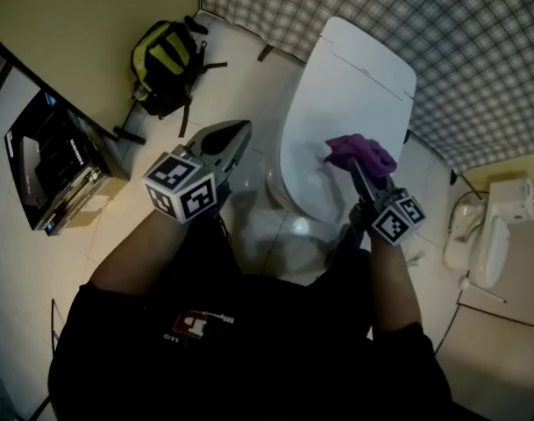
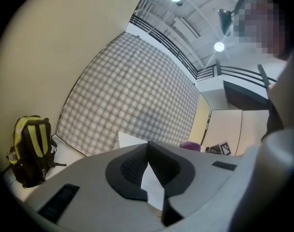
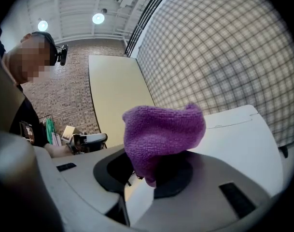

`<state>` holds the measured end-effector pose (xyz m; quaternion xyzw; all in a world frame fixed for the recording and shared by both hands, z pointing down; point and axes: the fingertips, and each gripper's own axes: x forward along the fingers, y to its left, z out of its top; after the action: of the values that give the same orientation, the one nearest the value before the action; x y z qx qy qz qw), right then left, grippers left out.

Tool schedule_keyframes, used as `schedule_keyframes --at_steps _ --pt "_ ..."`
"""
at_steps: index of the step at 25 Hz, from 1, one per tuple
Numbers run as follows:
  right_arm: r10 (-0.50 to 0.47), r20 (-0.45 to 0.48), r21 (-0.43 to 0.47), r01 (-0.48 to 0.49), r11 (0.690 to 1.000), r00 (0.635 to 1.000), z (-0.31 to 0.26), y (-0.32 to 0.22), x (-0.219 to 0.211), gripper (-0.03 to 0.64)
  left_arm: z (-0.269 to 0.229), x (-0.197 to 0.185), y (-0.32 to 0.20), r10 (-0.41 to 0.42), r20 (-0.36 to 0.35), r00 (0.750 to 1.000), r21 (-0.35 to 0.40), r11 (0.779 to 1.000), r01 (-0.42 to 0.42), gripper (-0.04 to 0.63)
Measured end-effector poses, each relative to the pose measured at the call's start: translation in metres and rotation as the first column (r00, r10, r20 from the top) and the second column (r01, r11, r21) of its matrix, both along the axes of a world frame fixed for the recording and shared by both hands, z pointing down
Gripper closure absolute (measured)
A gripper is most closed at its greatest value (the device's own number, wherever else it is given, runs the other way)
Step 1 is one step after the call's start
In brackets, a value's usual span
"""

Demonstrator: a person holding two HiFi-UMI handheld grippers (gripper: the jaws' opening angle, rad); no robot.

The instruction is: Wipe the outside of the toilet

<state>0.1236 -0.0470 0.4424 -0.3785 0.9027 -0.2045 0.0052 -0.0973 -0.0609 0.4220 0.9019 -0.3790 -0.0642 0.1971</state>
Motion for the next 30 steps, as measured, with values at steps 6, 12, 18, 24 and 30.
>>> schedule_keyframes --at_steps 6,12,18,24,30 --pt "0.014 -0.002 -0.013 -0.014 1.0 1.0 -0.003 -0.009 0.002 0.526 -0.012 0.024 -0.009 0.035 0.047 0.998 -0.012 0.999 -0.035 0.6" --pt "0.048 -0.031 0.081 -0.045 0.996 0.998 -0.054 -0.015 -0.005 0.526 -0.053 0.033 -0.015 0.099 0.092 0.991 0.041 0.994 -0.103 0.6" --pt "0.137 -0.027 0.138 -0.132 0.982 0.99 -0.082 -0.042 0.011 0.526 -0.086 0.041 -0.048 0.161 0.137 0.978 0.1 0.98 -0.175 0.6" --pt "0.19 -0.058 0.175 -0.178 0.968 0.98 -0.095 -0.053 0.015 0.526 -0.094 0.035 -0.064 0.193 0.167 0.967 0.091 0.973 -0.21 0.6" --pt "0.243 -0.063 0.285 -0.216 0.934 0.968 -0.13 -0.042 0.016 0.526 -0.118 0.034 -0.053 0.227 0.188 0.956 0.148 0.955 -0.256 0.6"
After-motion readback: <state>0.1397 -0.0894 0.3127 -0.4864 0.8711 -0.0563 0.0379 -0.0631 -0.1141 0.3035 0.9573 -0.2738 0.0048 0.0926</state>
